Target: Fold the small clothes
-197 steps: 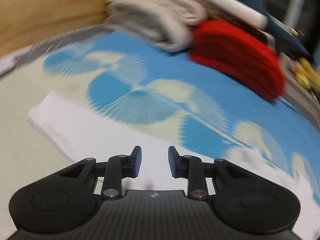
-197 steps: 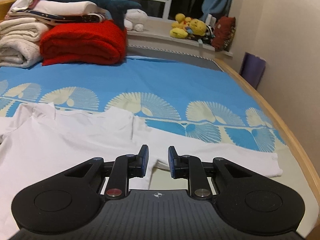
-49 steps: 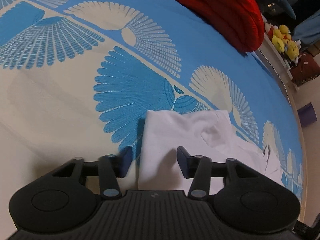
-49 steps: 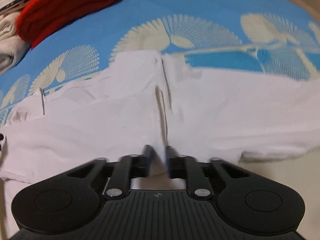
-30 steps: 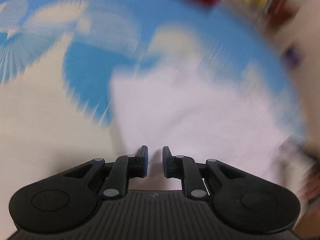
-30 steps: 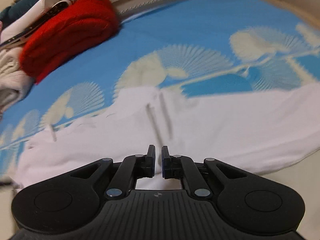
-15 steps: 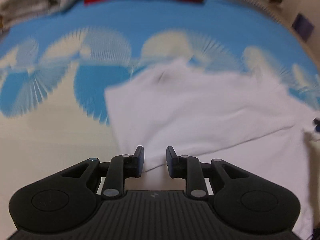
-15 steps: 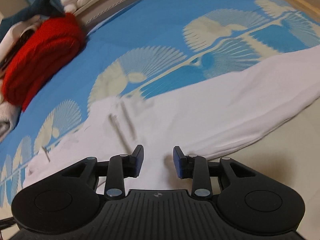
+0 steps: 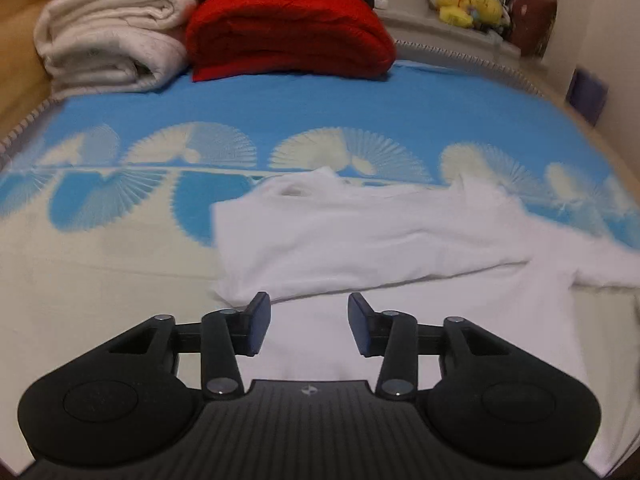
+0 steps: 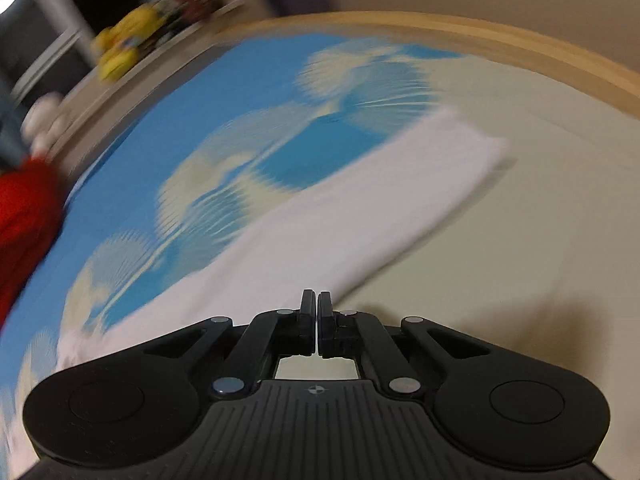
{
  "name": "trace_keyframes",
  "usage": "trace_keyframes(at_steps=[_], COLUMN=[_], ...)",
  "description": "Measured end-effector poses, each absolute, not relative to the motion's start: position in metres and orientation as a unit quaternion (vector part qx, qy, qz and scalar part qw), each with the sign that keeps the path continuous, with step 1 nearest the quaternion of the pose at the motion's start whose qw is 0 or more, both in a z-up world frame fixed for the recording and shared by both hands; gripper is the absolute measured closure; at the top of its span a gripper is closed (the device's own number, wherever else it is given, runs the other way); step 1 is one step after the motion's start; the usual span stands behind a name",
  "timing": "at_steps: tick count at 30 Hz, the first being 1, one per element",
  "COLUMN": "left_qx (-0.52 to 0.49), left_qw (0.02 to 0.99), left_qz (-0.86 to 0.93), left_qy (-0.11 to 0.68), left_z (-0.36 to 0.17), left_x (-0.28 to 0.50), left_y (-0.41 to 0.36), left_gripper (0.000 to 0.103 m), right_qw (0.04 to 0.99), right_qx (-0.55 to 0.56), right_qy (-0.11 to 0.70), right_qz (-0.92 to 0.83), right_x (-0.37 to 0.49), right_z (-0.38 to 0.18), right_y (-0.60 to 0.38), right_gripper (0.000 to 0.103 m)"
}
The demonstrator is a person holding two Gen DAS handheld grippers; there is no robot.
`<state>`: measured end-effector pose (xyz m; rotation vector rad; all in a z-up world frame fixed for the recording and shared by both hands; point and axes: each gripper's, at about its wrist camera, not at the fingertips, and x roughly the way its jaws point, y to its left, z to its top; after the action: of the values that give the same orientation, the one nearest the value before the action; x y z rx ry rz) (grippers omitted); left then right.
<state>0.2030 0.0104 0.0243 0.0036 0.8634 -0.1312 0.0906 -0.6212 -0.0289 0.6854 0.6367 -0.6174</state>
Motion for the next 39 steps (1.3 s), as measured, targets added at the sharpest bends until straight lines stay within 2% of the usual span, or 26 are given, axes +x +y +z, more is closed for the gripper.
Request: trace_keyframes(at_steps=[5,7,8,11,28,29,30,33,39], left_qx=[0.094,0.089,0.078,0.057,0.055,0.054,0.054,0.045,0.038], left_qw=[0.913,0.914,0.914,0.912,0.896,0.896,0.896,0.895,0.894], left_qz=[-0.051,-0.048,-0.048,-0.050,-0.036,-0.037,-0.037,-0.034,-0.041], left_qy=[0.393,0.392,0.394,0.404,0.439,0.439,0.439,0.442,0.444], left_z=[0.014,0.014,0.013,0.008,-0.005,-0.004,-0.004,-0.003,-0.002], left_x=[0.215,0.221,0.224,0.233,0.236,0.235,0.235,0.235,0.233], left_y=[-0.019,-0.018,-0.015,-0.003,0.018,0.018,0.020,0.024,0.028], left_gripper=[0.056,0.055,0.055,0.055,0.054,0.054,0.054,0.054,0.054], right_qw=[0.812,0.794,0.786,0.781,0.786,0.787,0.788,0.790,0.826], right_qx=[0.406,0.437,0.454,0.478,0.453,0.449,0.444,0.421,0.321], right_qy=[0.253,0.233,0.224,0.200,0.172,0.174,0.175,0.175,0.162], right_qz=[-0.335,-0.352,-0.354,-0.349,-0.385,-0.386,-0.389,-0.409,-0.435], right_x=[0.062,0.056,0.055,0.058,0.089,0.091,0.091,0.092,0.118], right_z=[-0.059,-0.070,-0.075,-0.085,-0.086,-0.086,-0.084,-0.079,-0.046], right_y=[-0.684,-0.699,-0.705,-0.715,-0.712,-0.712,-0.710,-0.702,-0.672], right_gripper=[0.097,0.093,0.089,0.089,0.088,0.089,0.095,0.098,0.099])
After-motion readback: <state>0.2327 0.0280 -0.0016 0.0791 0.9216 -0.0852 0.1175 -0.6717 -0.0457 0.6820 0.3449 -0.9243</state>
